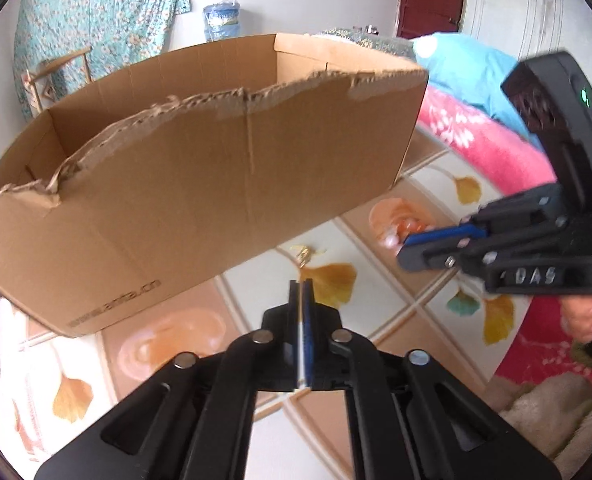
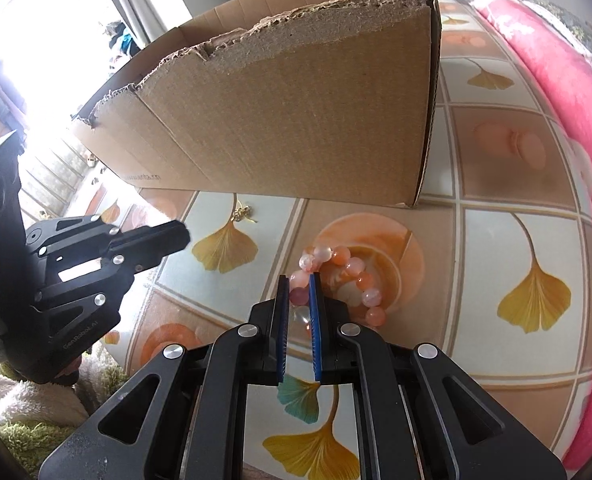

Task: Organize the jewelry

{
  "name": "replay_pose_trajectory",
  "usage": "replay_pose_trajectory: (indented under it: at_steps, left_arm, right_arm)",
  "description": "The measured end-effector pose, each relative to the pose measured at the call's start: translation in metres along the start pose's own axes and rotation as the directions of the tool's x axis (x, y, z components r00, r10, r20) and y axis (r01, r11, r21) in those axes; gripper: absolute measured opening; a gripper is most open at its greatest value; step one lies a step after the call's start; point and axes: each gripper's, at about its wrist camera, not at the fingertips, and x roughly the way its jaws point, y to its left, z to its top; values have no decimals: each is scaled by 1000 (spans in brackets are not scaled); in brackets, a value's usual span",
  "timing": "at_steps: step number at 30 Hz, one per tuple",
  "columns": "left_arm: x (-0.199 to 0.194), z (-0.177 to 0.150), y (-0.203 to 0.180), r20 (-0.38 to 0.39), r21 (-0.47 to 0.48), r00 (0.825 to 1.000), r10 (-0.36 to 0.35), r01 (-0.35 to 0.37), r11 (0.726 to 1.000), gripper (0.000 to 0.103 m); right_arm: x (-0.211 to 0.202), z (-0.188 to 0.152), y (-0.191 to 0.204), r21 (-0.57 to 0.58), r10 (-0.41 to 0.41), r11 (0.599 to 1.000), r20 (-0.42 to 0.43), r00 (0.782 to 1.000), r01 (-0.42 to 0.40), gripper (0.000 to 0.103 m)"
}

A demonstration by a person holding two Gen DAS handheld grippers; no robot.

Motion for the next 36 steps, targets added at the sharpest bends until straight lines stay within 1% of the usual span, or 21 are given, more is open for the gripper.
replay_pose_trajectory:
  at_steps: [2,6,9,10,11,15,18,23,31,35,36]
  left_arm:
    - [4,5,0,18,-7,1000,1,0,1000,22]
    - [19,11,0,14,16,1000,-1,1,1000,22]
    - [28,11,2,-9,19,1000,16,-16,1000,22]
    - [28,11,2,-2,26,1000,20,-20,999,22]
    - [29,11,2,-3,31,1000,22,-22,999,21]
    - [30,12,-2,-5,66,1000,29,-29,997,7]
    - [31,12,-4,1,75,1000,29,-28,997,0]
    - [30,10,-4,8,71,999,33,-34,997,0]
    - [11,-6,3,-17,39,998,58,-58,998,0]
    - [1,-13,7,-26,24,997,74,-73,997,0]
    - [-1,-14,7,-27,19,997,73,-72,997,0]
  right_arm:
    - [1,1,2,3,-1,1000,-1,1000,1,8]
    - [0,0,2,-2,-7,1000,2,1000,7,8]
    - [0,-1,3,0,-5,1000,6,1000,5,8]
    - [0,-1,3,1,-2,1000,7,1000,2,8]
    - [1,-2,3,2,0,1000,8,1000,0,8]
    - [1,-2,1,3,8,1000,11,1000,-8,8]
    - [1,-3,1,1,10,1000,14,1000,-10,8]
    - [1,-4,0,-2,11,1000,16,1000,-11,8]
    - [2,-5,3,-2,12,1000,12,1000,-12,8]
    - [0,-3,3,-4,10,1000,6,1000,-10,13]
    - [-1,-5,4,-5,8,1000,6,1000,-8,17]
